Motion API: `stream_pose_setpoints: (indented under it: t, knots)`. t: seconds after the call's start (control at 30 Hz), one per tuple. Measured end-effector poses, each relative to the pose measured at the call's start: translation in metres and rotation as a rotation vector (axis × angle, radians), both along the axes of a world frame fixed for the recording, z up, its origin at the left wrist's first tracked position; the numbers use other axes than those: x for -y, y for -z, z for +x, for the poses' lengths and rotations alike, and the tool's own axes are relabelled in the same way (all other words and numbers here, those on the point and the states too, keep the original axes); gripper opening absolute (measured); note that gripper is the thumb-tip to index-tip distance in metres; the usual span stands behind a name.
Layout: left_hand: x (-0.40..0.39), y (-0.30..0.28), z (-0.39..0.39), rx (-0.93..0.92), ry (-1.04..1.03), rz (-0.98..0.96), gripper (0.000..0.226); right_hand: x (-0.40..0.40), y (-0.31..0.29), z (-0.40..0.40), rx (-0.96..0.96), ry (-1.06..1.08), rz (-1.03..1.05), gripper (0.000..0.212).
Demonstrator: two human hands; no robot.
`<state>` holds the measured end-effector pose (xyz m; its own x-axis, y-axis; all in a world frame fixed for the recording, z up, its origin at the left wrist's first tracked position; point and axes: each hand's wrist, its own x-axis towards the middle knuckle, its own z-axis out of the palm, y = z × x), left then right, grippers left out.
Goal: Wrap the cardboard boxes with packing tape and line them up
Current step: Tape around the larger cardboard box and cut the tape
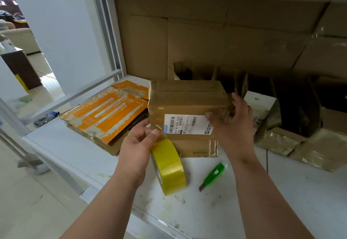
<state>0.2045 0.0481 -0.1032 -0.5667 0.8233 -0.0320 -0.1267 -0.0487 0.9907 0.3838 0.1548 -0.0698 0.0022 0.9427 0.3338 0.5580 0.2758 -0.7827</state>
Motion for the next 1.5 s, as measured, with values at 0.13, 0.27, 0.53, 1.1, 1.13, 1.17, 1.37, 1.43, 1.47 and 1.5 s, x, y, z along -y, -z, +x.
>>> stream_pose_setpoints:
  t: [0.13, 0.27, 0.53, 1.1, 1.13, 1.17, 1.37, 1.43, 1.47, 1.5]
  knots:
    - [0.009, 0.001, 0.006, -0.198, -0.063, 0.041, 0.008, 0.012, -0.007, -0.002, 0.099, 0.011, 0.028, 0.080]
    - [0.017, -0.003, 0.013, -0.330, -0.111, 0.082, 0.019, 0.027, -0.012, -0.004, 0.124, 0.065, 0.068, 0.074]
    - [0.034, -0.017, 0.016, -0.287, 0.049, 0.057, 0.020, 0.060, 0.000, -0.017, 0.082, -0.087, 0.268, 0.055]
    - [0.050, -0.023, 0.022, -0.207, 0.127, 0.058, 0.010, 0.074, -0.012, 0.015, -0.056, -0.219, 0.095, 0.050]
    - [0.051, -0.024, 0.020, -0.212, 0.118, 0.054, 0.011, 0.076, -0.011, 0.014, -0.049, -0.167, 0.119, 0.048]
    - [0.053, -0.024, 0.017, -0.211, 0.108, 0.047, 0.011, 0.076, -0.010, 0.013, -0.050, -0.117, 0.146, 0.046]
    - [0.066, -0.039, 0.011, -0.100, 0.188, 0.052, 0.007, 0.076, -0.001, 0.001, -0.096, -0.074, 0.323, 0.014]
    - [0.070, -0.046, 0.014, -0.056, 0.194, 0.080, 0.009, 0.076, 0.000, 0.001, -0.110, -0.085, 0.338, 0.016]
    - [0.071, -0.049, 0.016, -0.051, 0.185, 0.089, 0.010, 0.076, 0.000, 0.002, -0.114, -0.088, 0.334, 0.018]
    - [0.071, -0.054, 0.019, -0.056, 0.169, 0.095, 0.011, 0.077, -0.001, 0.003, -0.124, -0.091, 0.316, 0.021]
